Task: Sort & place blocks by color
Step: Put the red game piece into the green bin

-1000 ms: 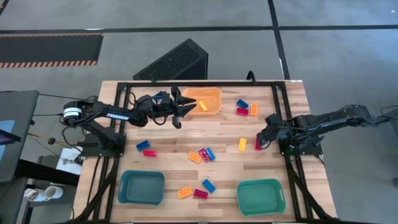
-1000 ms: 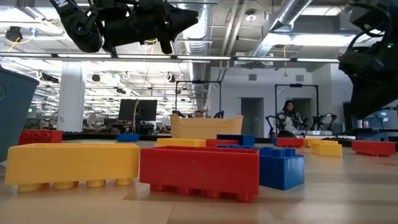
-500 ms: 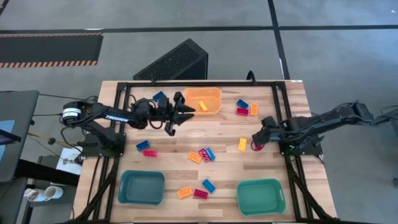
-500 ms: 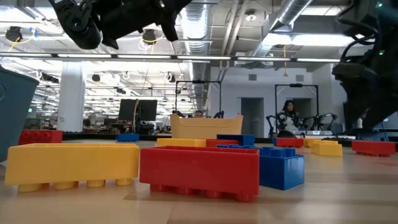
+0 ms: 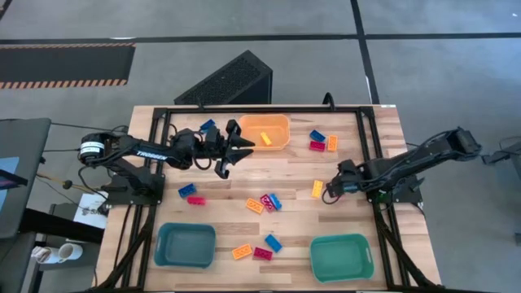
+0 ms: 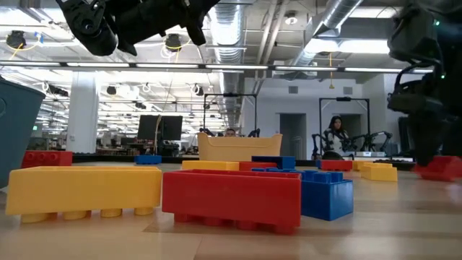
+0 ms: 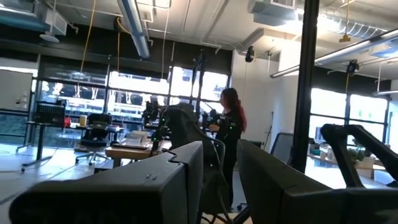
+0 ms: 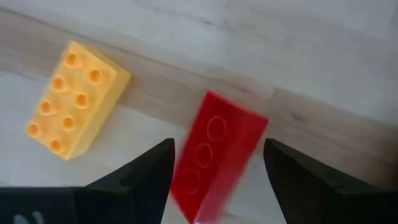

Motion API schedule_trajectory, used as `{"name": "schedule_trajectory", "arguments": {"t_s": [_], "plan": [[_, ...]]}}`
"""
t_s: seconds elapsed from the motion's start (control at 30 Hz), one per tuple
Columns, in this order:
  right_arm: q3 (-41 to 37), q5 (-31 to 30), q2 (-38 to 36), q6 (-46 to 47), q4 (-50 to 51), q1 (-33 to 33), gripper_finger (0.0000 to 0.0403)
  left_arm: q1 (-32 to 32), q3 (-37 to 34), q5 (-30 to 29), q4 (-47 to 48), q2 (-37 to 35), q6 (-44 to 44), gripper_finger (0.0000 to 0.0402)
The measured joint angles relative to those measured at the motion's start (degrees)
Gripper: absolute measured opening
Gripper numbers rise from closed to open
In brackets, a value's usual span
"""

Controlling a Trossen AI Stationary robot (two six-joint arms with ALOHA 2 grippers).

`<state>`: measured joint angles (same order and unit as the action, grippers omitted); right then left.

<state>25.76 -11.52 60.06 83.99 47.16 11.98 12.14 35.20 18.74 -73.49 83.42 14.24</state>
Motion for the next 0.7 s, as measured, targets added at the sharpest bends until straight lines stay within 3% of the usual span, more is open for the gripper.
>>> {"name": "schedule_trajectory", "arguments": {"t_s": [0.37, 0.63, 0.7], "plan": [[0.1, 1.2, 7.7, -1.7, -3.2, 0.1, 0.0256, 0.1, 0.0, -1.7, 0.4, 0.0, -0.1, 0.0086], [0.6, 1.3, 9.4, -2.7, -3.3, 2.7, 0.0133, 0.1, 0.0, -2.4, 0.5, 0.0, 0.0, 0.0086], [2.0, 2.3, 9.0, -2.7, -0.5, 3.4, 0.0129, 0.1, 0.0, -2.8, 0.5, 0.0, 0.0, 0.0086]]}}
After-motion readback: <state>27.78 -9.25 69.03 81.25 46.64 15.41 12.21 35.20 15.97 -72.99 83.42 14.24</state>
